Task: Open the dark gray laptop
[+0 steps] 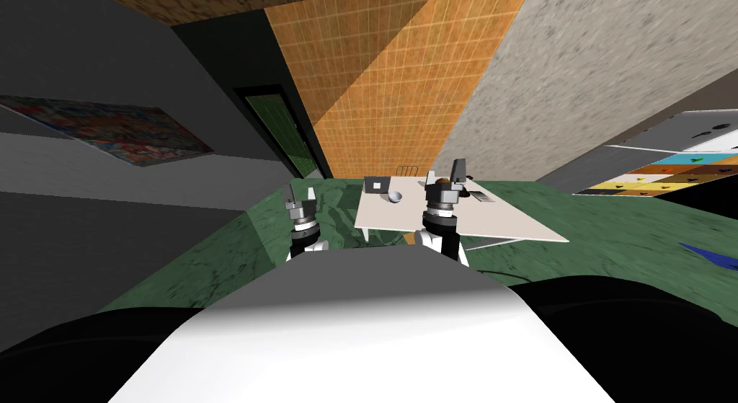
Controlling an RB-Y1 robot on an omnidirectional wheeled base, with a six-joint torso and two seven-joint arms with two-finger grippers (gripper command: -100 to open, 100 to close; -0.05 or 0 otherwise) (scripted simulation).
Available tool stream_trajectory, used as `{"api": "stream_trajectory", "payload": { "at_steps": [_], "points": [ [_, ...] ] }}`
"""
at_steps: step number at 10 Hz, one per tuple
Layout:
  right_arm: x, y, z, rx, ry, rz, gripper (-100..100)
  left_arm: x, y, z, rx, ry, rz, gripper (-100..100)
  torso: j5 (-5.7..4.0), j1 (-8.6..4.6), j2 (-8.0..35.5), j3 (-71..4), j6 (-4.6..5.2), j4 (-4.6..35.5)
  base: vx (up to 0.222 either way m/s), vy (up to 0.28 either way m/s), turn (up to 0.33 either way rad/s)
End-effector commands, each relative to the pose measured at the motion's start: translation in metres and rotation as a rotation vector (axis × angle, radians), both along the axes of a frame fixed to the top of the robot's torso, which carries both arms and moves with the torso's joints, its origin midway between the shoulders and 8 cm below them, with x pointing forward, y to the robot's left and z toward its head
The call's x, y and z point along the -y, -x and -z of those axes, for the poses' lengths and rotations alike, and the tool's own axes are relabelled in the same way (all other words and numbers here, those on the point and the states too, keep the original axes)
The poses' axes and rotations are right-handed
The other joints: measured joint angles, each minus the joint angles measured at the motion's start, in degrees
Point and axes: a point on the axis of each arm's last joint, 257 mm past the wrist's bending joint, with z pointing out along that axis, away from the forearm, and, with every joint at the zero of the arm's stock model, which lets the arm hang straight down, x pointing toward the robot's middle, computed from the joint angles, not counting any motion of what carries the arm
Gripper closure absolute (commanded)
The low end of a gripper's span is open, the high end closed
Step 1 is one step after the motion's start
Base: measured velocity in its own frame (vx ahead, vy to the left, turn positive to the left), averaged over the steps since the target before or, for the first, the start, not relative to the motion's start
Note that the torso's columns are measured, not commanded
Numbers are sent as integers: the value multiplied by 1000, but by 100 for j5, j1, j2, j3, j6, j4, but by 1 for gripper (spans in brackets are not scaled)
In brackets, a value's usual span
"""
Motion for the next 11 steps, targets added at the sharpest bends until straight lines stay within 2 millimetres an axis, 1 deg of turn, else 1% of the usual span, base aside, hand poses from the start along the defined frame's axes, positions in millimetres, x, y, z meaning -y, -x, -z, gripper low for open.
{"api": "stream_trajectory", "payload": {
  "at_steps": [1,3,9,10,11],
  "points": [
    [0,0,0,0,0,0,0,0,0,0,0,0,0,0,0,0,232,-467,0,235,0,0,0],
    [0,0,0,0,0,0,0,0,0,0,0,0,0,0,0,0,1003,-2014,0,1006,0,0,0],
    [0,0,0,0,0,0,0,0,0,0,0,0,0,0,0,0,3539,-7073,0,3537,0,0,0],
    [-6,-1,1,-7,41,-8,-100,0,0,0,0,0,0,0,0,0,3962,-7919,0,3960,7,33,-14],
    [-12,-2,2,-13,75,-13,-100,0,0,0,0,0,0,0,3,10,4154,-8314,0,4149,-7,70,-27]
  ]
}}
